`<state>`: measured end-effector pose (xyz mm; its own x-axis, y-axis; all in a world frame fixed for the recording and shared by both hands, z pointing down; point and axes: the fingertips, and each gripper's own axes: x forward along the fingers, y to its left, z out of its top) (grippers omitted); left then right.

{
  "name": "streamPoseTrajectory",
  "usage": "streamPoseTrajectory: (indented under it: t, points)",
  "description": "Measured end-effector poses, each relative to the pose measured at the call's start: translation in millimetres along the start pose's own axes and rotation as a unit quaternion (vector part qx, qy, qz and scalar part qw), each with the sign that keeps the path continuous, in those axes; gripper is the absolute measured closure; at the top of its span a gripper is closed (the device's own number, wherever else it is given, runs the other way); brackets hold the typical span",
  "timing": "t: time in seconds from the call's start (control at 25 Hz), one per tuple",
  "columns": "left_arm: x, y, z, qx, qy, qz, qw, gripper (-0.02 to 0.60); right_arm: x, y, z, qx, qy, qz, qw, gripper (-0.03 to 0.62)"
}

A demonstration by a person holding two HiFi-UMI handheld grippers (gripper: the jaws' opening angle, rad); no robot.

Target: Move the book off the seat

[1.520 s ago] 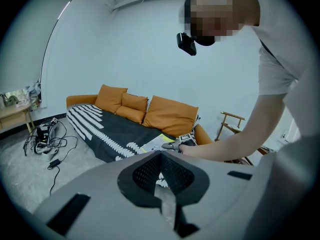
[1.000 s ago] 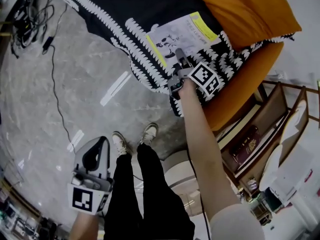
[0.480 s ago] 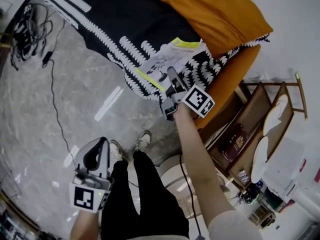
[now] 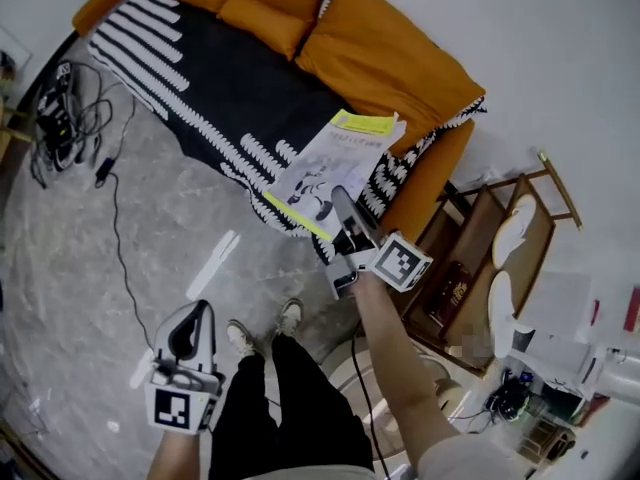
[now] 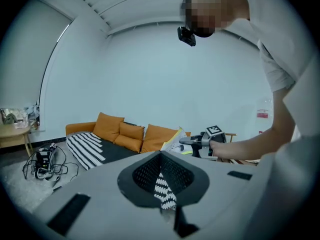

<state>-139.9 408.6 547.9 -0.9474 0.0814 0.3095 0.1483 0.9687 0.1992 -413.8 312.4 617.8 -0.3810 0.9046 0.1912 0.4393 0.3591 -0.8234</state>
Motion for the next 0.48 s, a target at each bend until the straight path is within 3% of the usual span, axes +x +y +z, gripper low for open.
streamPoseTrajectory:
  t: [0.24,0.48]
  points:
    - [-44,2,47,0.012,-0.028,0.004,0.9995,0.565,-35,87,16,-0.029,-0.023,0.034,0.999,0.504]
    - [-100,16,69,0.025,-0.054,0.008,0.9982,0.565,-88,165,3,-0.032,-0.04,0.052,0.997,0.503]
